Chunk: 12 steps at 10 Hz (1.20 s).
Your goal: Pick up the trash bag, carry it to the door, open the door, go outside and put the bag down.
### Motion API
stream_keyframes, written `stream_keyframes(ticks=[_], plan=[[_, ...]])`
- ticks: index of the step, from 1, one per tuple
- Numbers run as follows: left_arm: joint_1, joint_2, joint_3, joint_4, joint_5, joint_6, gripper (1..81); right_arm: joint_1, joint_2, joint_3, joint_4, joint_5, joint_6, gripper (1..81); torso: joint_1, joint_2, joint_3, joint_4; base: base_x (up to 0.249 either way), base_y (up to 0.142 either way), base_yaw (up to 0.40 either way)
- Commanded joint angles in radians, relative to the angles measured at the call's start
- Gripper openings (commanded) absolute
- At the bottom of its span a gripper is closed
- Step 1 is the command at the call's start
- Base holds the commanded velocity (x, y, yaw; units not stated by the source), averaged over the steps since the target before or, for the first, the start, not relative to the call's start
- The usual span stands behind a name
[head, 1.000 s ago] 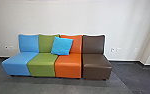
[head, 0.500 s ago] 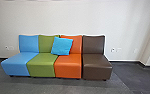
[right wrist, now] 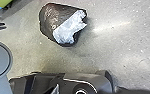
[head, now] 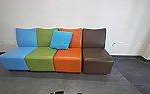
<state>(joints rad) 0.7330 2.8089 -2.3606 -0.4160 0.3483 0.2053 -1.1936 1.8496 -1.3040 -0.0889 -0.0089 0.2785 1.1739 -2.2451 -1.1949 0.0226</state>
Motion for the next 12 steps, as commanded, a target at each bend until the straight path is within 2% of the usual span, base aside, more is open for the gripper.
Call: stream_keyframes(ticks=[1,2,5,8,9,11,12], plan=[[-0.194,0.006,-0.025,-0.020,0.076,-0.001,81.1,0.093,-0.089,0.045,0.021,-0.037,0.007,81.1,0.064,-0.098,-0.076,0.000,0.000,0.000,0.000],[-0.209,0.026,-0.052,-0.018,0.084,0.000,81.1,0.113,-0.109,0.059,0.026,-0.043,0.008,81.1,0.081,-0.132,-0.025,0.000,0.000,0.000,0.000],[-0.234,0.092,-0.129,-0.012,0.115,0.000,81.1,0.234,-0.151,0.097,0.066,-0.152,0.007,81.1,0.128,-0.217,-0.049,0.000,0.000,0.000,0.000],[-0.254,0.117,-0.134,-0.014,0.118,0.000,81.1,0.243,-0.152,0.106,0.067,-0.157,0.007,81.1,0.177,-0.311,-0.053,0.000,0.000,0.000,0.000],[-0.257,0.118,-0.132,-0.018,0.118,0.000,81.1,0.240,-0.151,0.105,0.066,-0.157,0.007,81.1,0.194,-0.345,-0.147,0.000,0.000,0.000,0.000],[-0.258,0.121,-0.131,-0.018,0.118,0.000,81.1,0.239,-0.148,0.105,0.066,-0.157,0.007,81.1,0.220,-0.396,-0.168,0.000,0.000,0.000,0.000],[-0.260,0.123,-0.131,-0.018,0.118,0.000,81.1,0.239,-0.148,0.105,0.066,-0.157,0.005,81.1,0.235,-0.422,-0.192,0.000,0.000,0.000,0.000]])
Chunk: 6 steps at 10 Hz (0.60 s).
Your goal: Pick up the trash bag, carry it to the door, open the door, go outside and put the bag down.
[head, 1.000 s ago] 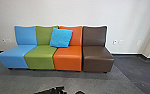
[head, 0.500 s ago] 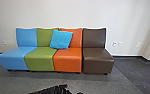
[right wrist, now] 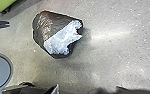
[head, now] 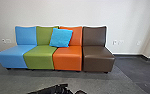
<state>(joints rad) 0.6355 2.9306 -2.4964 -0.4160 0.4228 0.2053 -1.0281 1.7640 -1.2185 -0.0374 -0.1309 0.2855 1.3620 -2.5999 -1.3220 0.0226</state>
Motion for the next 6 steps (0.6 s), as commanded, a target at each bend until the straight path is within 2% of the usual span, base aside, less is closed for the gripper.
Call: stream_keyframes(ticks=[1,5,6], plan=[[-0.167,0.001,0.002,-0.018,0.044,0.000,81.1,0.073,-0.062,0.021,0.014,-0.035,-0.002,81.1,0.062,-0.095,-0.089,0.000,0.000,0.000,0.000],[-0.191,0.004,0.002,-0.020,0.045,0.000,81.1,0.073,-0.055,0.018,0.014,-0.035,0.000,81.1,0.134,-0.100,-0.213,0.000,0.000,0.000,0.000],[-0.191,0.009,0.002,-0.017,0.045,0.000,81.1,0.073,-0.055,0.018,0.016,-0.035,0.000,81.1,0.153,-0.100,-0.154,0.000,0.000,0.000,0.000]])
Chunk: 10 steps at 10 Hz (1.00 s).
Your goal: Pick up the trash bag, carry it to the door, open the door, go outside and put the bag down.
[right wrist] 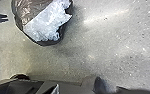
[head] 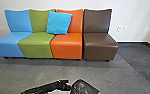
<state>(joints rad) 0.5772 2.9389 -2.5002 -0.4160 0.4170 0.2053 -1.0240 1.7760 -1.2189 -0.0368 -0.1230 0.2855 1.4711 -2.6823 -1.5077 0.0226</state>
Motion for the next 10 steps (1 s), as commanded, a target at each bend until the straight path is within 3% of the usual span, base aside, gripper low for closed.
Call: stream_keyframes(ticks=[1,2,5,10], plan=[[-0.133,-0.006,0.006,-0.023,0.049,0.000,81.1,0.069,-0.067,0.018,0.017,-0.043,0.000,81.1,0.063,-0.018,0.003,0.000,0.000,0.000,0.000],[-0.133,-0.016,0.012,-0.024,0.048,-0.001,81.1,0.069,-0.063,0.015,0.015,-0.044,0.000,81.1,0.011,-0.002,-0.016,0.000,0.000,0.000,0.000],[-0.148,-0.012,0.012,-0.047,0.046,0.000,81.1,0.067,-0.047,0.010,0.015,-0.044,0.000,81.1,0.020,-0.008,-0.027,0.000,0.000,0.000,0.000],[-0.190,0.072,0.006,-0.033,0.045,0.000,81.1,0.066,-0.028,0.003,0.015,-0.044,0.000,81.1,0.021,-0.008,-0.028,0.000,0.000,0.000,0.000]])
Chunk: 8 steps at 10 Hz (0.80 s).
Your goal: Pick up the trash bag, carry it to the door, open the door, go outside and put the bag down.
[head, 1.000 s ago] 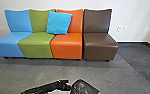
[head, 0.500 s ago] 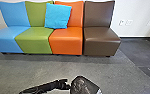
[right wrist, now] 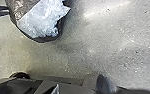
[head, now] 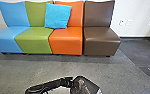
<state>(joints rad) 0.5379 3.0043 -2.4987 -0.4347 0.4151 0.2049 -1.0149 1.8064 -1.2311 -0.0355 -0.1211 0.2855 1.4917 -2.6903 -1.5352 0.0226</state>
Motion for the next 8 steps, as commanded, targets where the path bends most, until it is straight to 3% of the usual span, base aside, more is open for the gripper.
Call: stream_keyframes(ticks=[1,2,3,7,8], plan=[[-0.153,0.024,-0.005,-0.013,0.040,0.001,81.1,0.057,-0.053,0.015,0.014,-0.046,0.000,81.1,0.000,0.000,0.000,0.000,0.000,0.000,0.000],[-0.152,0.045,-0.031,-0.010,0.039,0.002,81.1,0.051,-0.051,0.015,0.013,-0.045,0.000,81.1,0.000,0.000,-0.064,0.000,0.000,0.000,0.000],[-0.147,0.061,-0.055,-0.012,0.037,0.002,81.1,0.049,-0.045,0.015,0.013,-0.045,0.000,81.1,0.000,0.000,-0.095,0.000,0.000,0.000,0.000],[-0.138,0.078,-0.075,-0.012,0.033,0.005,81.1,0.049,-0.026,0.015,0.009,-0.045,-0.002,81.1,0.000,0.000,-0.169,0.000,0.000,0.000,0.000],[-0.131,0.078,-0.077,-0.012,0.028,0.010,81.1,0.054,-0.025,0.015,0.011,-0.046,-0.002,81.1,0.000,0.000,-0.114,0.000,0.000,0.000,0.000]])
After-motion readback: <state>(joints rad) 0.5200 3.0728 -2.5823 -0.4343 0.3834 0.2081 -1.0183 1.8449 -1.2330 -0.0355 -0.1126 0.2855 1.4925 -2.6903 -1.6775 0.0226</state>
